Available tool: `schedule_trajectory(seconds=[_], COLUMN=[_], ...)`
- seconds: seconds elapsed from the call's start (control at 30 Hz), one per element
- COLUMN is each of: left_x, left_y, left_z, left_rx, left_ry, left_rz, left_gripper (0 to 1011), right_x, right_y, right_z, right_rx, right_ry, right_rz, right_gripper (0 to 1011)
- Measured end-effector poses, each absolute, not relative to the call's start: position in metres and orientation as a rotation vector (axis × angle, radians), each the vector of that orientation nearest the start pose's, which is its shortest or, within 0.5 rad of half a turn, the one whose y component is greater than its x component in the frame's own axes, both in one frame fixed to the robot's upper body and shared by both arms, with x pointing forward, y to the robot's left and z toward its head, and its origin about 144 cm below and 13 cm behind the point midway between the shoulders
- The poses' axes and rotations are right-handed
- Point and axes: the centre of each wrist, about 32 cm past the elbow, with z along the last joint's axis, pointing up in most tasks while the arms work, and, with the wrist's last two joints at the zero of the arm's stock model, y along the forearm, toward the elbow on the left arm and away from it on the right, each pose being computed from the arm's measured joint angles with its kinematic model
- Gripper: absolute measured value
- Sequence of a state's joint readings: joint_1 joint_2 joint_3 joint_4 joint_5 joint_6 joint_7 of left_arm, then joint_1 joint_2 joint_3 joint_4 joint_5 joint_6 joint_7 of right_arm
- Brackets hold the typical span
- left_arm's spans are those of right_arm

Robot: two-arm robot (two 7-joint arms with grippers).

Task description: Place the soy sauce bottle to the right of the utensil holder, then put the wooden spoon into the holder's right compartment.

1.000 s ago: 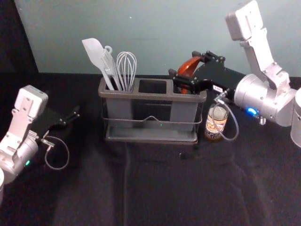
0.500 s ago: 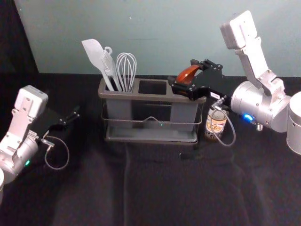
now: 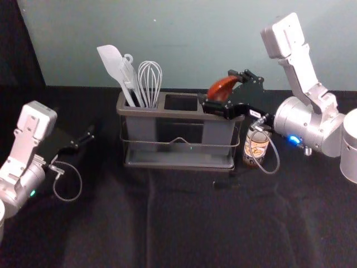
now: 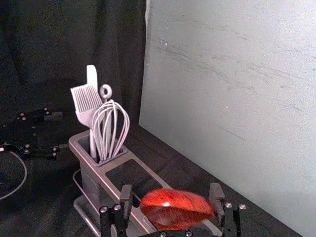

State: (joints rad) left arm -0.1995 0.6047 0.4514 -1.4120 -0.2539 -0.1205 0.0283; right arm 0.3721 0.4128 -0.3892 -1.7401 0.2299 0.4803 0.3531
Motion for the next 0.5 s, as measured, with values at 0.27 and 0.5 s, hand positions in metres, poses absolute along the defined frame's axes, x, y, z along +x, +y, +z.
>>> schedule_trajectory(seconds=[0.27, 0.5], left_x=[0.489, 0.489], left_y=[0.310, 0.310], left_z=[1.140, 1.140], left_rx=[0.304, 0.305], left_ry=[-0.285, -0.285], left_rz=[1.248, 1.248], left_gripper=[1005, 1005], right_x=[0.512, 0.502], right_y=[-0.214, -0.216], right_z=[1.291, 1.296], right_rx=[-0.301, -0.256], right_ry=[-0.123, -0.169], right_rz=[-0.884, -0.913], right_gripper=[1002, 1003])
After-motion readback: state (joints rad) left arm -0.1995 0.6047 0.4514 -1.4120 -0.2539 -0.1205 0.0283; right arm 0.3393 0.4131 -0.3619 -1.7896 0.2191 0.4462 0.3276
